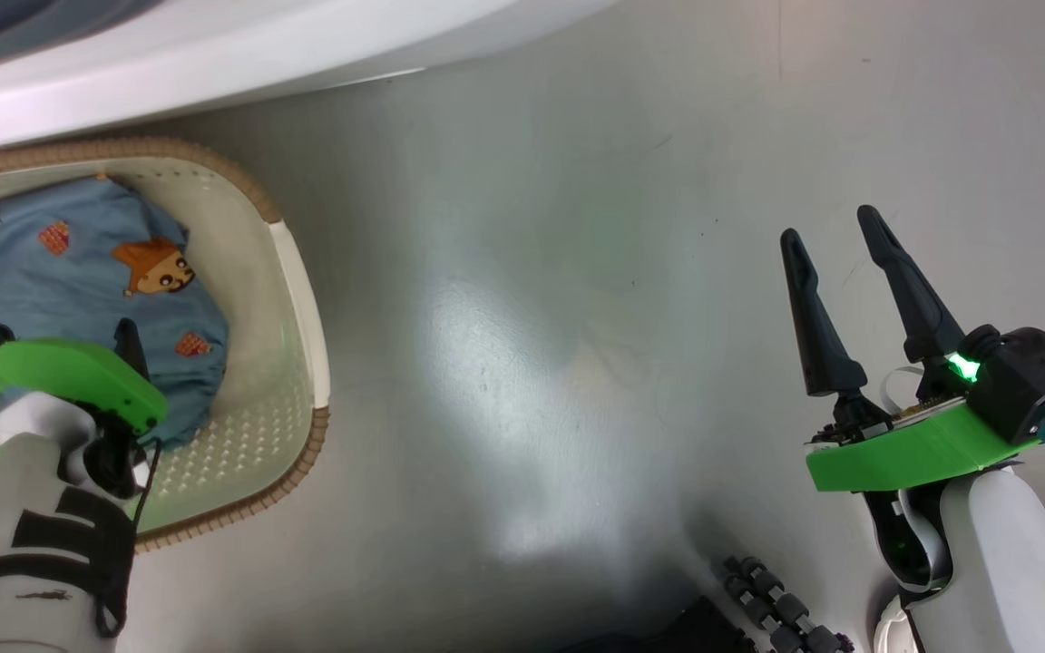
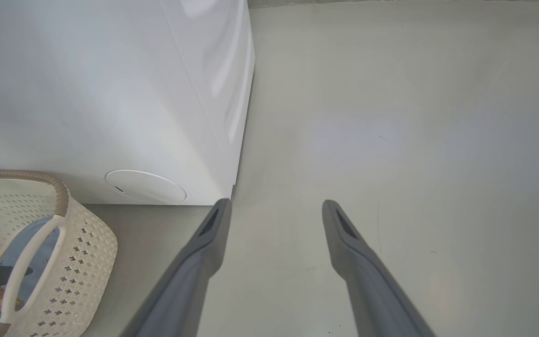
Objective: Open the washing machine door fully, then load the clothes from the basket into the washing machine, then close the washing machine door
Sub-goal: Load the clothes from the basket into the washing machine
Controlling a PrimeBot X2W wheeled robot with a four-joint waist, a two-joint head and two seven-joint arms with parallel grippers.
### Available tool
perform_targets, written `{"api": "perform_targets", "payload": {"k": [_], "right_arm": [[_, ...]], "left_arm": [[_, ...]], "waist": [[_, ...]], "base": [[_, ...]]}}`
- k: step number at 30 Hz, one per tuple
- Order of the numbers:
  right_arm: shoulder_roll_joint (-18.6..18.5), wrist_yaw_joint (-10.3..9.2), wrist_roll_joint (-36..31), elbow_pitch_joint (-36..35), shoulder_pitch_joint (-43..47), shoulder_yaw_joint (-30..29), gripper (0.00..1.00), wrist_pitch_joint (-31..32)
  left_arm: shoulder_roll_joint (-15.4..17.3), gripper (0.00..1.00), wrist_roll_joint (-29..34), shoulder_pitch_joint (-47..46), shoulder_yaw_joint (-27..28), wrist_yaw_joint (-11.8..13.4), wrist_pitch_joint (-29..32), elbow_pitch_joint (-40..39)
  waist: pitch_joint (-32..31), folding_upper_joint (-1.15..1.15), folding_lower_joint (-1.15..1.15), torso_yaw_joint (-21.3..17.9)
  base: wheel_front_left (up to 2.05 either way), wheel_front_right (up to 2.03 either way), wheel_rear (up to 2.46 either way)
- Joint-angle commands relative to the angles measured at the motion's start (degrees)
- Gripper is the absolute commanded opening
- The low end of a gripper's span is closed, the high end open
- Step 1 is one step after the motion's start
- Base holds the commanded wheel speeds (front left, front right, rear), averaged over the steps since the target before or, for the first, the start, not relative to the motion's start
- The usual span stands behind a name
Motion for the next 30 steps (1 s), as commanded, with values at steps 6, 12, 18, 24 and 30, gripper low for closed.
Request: {"api": "perform_targets", "payload": {"k": [6, 12, 18, 24, 30], "right_arm": [[-0.6, 0.09, 0.9, -1.4, 1.3, 0.8, 1.00, -0.4], [-0.5, 0.09, 1.0, -1.4, 1.4, 0.7, 1.00, -0.4], [-0.5, 0.09, 1.1, -1.4, 1.3, 0.7, 1.00, -0.4], [-0.4, 0.09, 1.3, -1.4, 1.0, 0.7, 1.00, -0.4], [-0.3, 0.09, 1.4, -1.3, 0.8, 0.7, 1.00, -0.4]], "left_arm": [[2.1, 1.00, -0.8, -0.1, 0.7, 0.7, -0.8, -0.1], [2.2, 1.00, -1.0, -0.5, 0.4, 1.0, -1.1, -0.1], [2.3, 1.00, -1.1, -0.7, 0.1, 1.4, -1.0, -0.1], [2.5, 1.00, -1.3, -0.9, -0.2, 1.8, -1.1, -0.1], [2.5, 0.82, -1.5, -0.8, -0.4, 2.9, -1.2, -0.1]], "waist": [[1.1, 0.00, 0.00, -0.3], [1.6, 0.00, 0.00, -0.4], [2.0, 0.00, 0.00, -0.4], [2.3, 0.00, 0.00, -0.5], [2.4, 0.00, 0.00, -0.6]], "base": [[0.00, 0.00, 0.00], [0.00, 0.00, 0.00], [0.00, 0.00, 0.00], [0.00, 0.00, 0.00], [0.00, 0.00, 0.00]]}}
